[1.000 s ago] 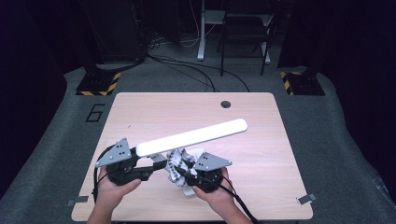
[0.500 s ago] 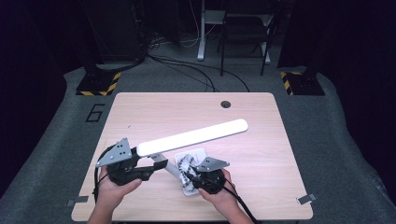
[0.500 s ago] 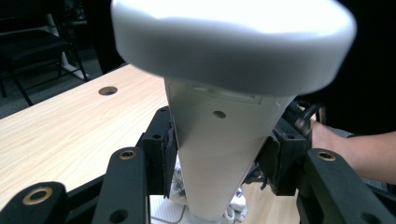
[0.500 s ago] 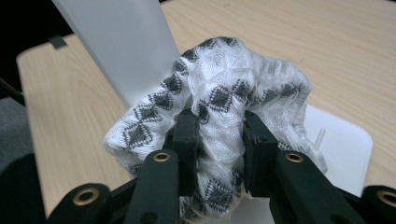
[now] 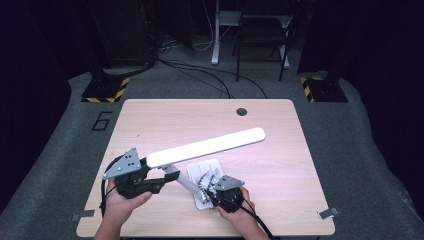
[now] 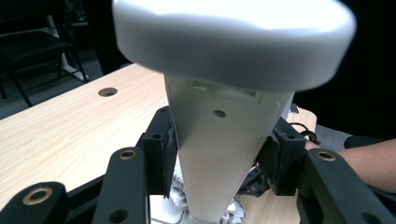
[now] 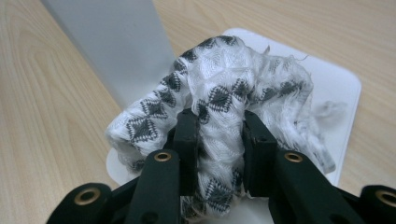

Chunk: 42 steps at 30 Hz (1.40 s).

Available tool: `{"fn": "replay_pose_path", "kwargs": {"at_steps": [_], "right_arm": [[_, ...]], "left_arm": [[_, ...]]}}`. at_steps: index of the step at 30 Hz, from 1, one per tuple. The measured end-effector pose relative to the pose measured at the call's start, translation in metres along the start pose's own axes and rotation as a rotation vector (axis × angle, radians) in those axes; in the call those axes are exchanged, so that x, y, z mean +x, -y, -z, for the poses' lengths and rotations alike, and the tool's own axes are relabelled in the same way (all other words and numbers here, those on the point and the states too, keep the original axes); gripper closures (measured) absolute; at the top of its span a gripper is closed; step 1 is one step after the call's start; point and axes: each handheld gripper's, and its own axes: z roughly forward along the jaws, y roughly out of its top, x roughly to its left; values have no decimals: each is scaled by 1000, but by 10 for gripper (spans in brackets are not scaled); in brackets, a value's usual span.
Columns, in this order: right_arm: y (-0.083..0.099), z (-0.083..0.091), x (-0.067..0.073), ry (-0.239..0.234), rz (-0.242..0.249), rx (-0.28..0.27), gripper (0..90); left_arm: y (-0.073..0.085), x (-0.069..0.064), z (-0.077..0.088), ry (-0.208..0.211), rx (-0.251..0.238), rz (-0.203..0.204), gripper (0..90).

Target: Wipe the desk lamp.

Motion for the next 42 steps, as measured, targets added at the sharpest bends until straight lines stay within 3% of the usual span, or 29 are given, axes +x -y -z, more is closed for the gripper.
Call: {"fn": "replay_pose_path", "kwargs": {"at_steps": [9,18,32,42], "right_arm": [[-2,1,-1,-14,-53,-11,713],[-18,10,9,-30,-14,-40,714],[-65,42,28,-91,-13,-222,714],[-94,61,39,-101,41,-307,713]], "left_arm": [[0,0,0,2,-2,0,528],[0,-1,0,-1,3,-2,528],[0,0,0,1,5,0,528],[0,-1,1,0,7,3,528]]}}
